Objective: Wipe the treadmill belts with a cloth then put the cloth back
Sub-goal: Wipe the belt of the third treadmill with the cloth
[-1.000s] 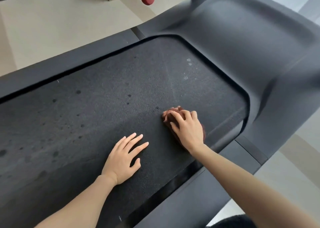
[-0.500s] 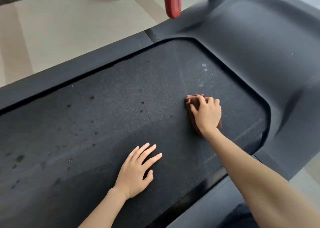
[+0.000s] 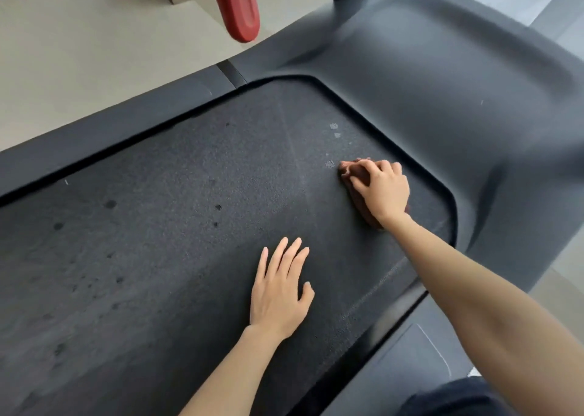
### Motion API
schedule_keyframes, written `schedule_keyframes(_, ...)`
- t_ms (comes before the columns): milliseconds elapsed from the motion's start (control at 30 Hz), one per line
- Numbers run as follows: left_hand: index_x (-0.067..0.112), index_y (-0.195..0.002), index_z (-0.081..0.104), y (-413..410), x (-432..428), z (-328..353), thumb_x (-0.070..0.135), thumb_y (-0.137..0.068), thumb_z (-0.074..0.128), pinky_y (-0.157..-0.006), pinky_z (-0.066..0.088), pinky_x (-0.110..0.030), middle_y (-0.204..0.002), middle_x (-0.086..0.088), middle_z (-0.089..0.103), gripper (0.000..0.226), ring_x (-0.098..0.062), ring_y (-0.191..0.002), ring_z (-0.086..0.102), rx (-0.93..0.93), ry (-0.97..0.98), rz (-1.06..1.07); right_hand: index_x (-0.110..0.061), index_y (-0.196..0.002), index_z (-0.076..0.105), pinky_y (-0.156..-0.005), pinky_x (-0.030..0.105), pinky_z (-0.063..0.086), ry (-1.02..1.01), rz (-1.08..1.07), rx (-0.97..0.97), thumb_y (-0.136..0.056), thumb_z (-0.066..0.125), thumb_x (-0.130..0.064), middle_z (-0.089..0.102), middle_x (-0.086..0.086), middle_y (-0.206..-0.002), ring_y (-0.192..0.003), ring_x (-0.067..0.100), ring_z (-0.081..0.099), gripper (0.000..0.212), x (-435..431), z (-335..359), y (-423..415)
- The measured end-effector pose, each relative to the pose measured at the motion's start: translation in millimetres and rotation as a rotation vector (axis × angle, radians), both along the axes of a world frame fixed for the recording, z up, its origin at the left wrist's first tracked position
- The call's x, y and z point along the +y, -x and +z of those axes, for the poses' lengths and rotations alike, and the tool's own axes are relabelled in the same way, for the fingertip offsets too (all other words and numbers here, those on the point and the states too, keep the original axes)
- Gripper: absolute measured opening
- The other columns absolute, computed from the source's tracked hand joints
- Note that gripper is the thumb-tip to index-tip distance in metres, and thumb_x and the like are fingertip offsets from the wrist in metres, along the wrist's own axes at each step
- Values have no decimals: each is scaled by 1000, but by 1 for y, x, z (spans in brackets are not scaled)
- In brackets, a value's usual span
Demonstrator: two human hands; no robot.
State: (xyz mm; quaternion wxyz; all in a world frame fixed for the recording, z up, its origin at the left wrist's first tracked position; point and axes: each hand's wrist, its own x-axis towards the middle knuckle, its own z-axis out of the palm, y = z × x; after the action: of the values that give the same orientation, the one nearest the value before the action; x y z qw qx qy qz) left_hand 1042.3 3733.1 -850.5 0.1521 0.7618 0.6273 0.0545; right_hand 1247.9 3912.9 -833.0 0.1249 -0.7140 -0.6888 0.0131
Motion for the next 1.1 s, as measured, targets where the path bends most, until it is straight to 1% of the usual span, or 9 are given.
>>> schedule_keyframes(100,19,-142,37,-6,0,-3,38,-86,34,-116,18,-47,-153,3,29,59,-16,-144,16,39,-20,43,-24,-123,58,-85,40,40,-3,-143,23,-90,53,-45,58,10,-116,-110,31,44,39,0,-1,-7)
schedule_keyframes(233,19,-137,45,-6,2,-7,38,-82,35,-112,20,-46,-149,2,37,59,-17,-141,24,21,-48,36,-23,-109,66,-73,37,46,-128,181,8,-85,63,-42,62,6,-99,-92,28,52,31,-46,-11,16)
schedule_keyframes(333,19,-137,46,-7,2,-6,38,-81,35,-112,20,-46,-148,2,37,60,-18,-141,25,37,-40,32,-24,-106,67,-69,36,48,-147,434,-12,-81,65,-42,63,3,-98,-87,26,55,30,-71,-15,19)
schedule_keyframes(433,19,-138,45,-6,2,-3,37,-82,35,-113,20,-46,-149,2,35,60,-18,-142,23,46,-27,36,-27,-105,68,-69,36,46,-148,514,-107,-83,61,-47,64,2,-97,-86,27,57,31,-56,-10,7)
schedule_keyframes(467,19,-137,45,-6,1,-3,37,-81,35,-112,20,-46,-149,3,35,60,-17,-142,23,40,-27,39,-28,-106,67,-71,37,43,-148,455,-141,-84,59,-49,65,3,-98,-88,28,56,31,-43,-8,0)
schedule_keyframes(600,20,-136,47,-6,3,-6,37,-80,38,-112,20,-46,-148,4,38,59,-17,-140,26,2,-52,38,-28,-119,61,-84,41,32,-70,-44,-119,-89,52,-50,60,8,-111,-107,32,46,38,26,-2,-44)
schedule_keyframes(767,21,-134,49,-5,5,-7,38,-78,41,-112,21,-46,-147,5,39,59,-16,-139,28,-28,-70,42,-23,-118,60,-86,41,34,-84,-135,-113,-88,54,-44,60,12,-110,-107,33,46,37,34,-7,-53)
schedule_keyframes(933,22,-134,48,-5,6,-10,38,-77,41,-112,21,-46,-147,4,38,60,-17,-140,27,-21,-68,38,-24,-107,67,-75,39,38,-99,78,-87,-83,63,-42,62,7,-96,-93,32,52,31,-31,-2,-32)
schedule_keyframes(1100,20,-134,49,-5,5,-7,37,-77,39,-113,21,-46,-147,4,39,60,-17,-139,28,-15,-55,41,-26,-104,67,-68,36,41,-140,383,-112,-84,55,-44,61,3,-95,-83,28,54,30,-105,-6,-5)
